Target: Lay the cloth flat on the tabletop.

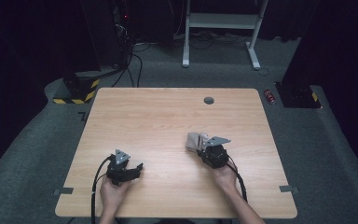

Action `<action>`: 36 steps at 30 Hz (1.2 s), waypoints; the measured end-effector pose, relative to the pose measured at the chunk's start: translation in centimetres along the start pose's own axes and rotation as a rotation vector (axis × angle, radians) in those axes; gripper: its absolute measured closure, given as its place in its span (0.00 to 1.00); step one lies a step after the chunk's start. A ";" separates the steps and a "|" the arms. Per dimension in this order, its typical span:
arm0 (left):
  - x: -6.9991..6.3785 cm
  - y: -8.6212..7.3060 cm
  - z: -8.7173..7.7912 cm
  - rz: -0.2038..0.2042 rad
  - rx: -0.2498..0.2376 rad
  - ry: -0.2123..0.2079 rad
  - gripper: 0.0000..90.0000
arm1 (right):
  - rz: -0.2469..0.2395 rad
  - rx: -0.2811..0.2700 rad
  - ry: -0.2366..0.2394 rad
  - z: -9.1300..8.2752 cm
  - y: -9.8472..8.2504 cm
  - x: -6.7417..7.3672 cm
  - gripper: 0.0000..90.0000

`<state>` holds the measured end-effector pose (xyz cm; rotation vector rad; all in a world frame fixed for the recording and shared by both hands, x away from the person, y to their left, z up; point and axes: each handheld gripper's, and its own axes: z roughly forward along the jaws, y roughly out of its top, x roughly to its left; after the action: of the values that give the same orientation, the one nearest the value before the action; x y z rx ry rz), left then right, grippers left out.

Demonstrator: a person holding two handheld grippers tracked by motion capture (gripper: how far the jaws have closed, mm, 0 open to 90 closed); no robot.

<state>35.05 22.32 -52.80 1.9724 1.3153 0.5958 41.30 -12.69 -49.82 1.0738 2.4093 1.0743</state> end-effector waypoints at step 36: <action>-0.2 0.0 0.0 -0.002 -0.002 -0.001 0.31 | -0.085 0.011 0.109 3.0 2.1 6.7 0.96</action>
<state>34.98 22.09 -52.79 1.9692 1.3158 0.5948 39.38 -5.26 -50.10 0.9291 2.5240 1.1186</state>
